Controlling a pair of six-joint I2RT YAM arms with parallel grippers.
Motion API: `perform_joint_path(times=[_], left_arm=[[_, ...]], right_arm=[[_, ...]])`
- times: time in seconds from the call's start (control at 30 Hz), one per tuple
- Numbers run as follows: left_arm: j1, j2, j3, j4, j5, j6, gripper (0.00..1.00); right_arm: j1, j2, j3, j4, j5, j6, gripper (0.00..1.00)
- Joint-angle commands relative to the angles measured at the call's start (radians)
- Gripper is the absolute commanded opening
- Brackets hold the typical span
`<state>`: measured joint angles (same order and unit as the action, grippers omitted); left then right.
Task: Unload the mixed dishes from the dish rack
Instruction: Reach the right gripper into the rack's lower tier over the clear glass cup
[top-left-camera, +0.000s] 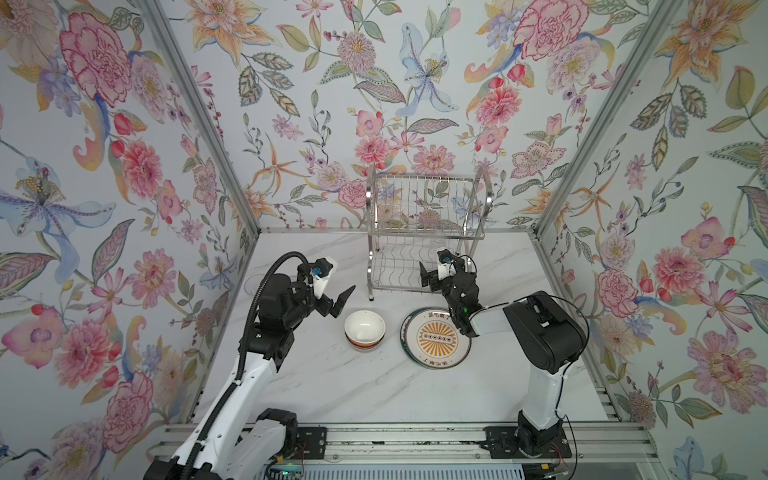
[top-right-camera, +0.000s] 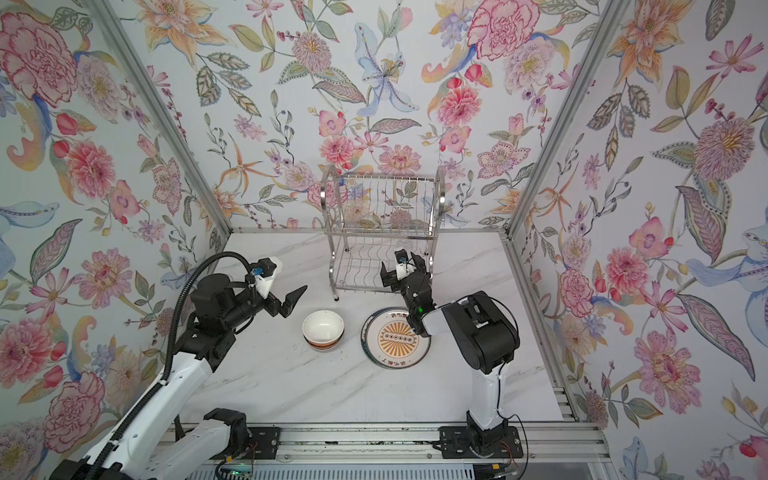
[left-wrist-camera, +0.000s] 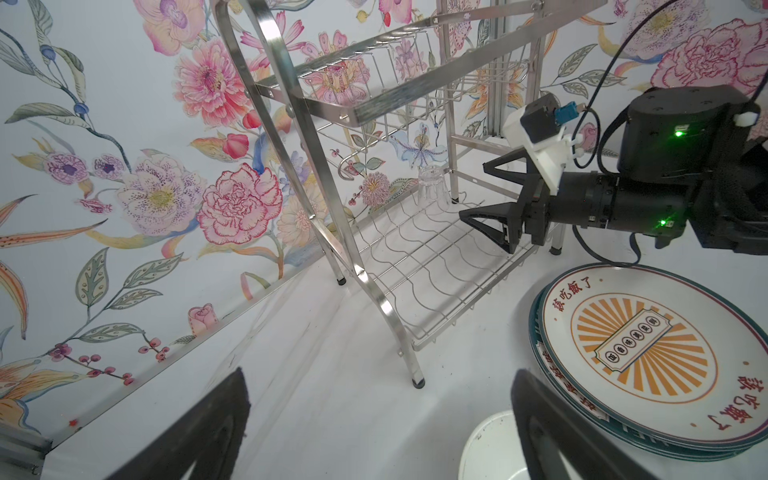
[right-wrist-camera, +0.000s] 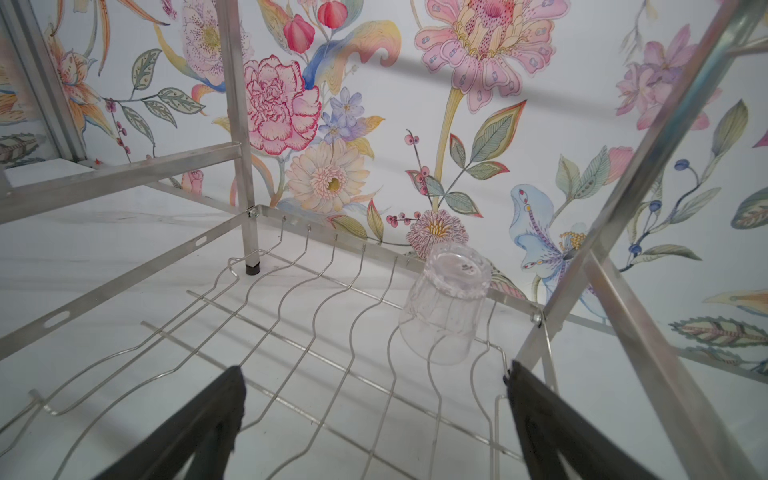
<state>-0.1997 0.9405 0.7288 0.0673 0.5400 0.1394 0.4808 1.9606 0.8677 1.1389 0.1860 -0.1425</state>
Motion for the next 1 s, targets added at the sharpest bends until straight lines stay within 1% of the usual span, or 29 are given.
perform_joint_path(times=[0.0, 0.17, 0.3, 0.5, 0.67, 0.83, 0.97], left_arm=[[-0.010, -0.010, -0.006, -0.021, 0.014, 0.006, 0.99], [-0.011, -0.023, -0.014, -0.021, 0.003, 0.010, 0.99], [-0.011, -0.022, -0.017, -0.026, 0.001, 0.013, 0.99], [-0.012, -0.017, -0.016, -0.036, -0.007, 0.015, 0.99], [-0.012, -0.022, -0.014, -0.037, -0.017, 0.024, 0.99], [-0.011, -0.021, -0.014, -0.045, -0.018, 0.028, 0.99], [-0.012, -0.033, -0.015, -0.051, -0.021, 0.031, 0.99]], right_arm=[[-0.021, 0.047, 0.059, -0.005, -0.018, -0.003, 0.99], [-0.045, 0.107, 0.146, -0.062, -0.022, -0.022, 0.99], [-0.070, 0.145, 0.232, -0.158, -0.016, 0.000, 0.99], [-0.099, 0.199, 0.334, -0.221, -0.038, 0.007, 0.99], [-0.111, 0.244, 0.444, -0.332, -0.043, 0.008, 0.99], [-0.113, 0.278, 0.510, -0.383, -0.042, -0.022, 0.99], [-0.114, 0.313, 0.565, -0.413, -0.031, -0.079, 0.99]])
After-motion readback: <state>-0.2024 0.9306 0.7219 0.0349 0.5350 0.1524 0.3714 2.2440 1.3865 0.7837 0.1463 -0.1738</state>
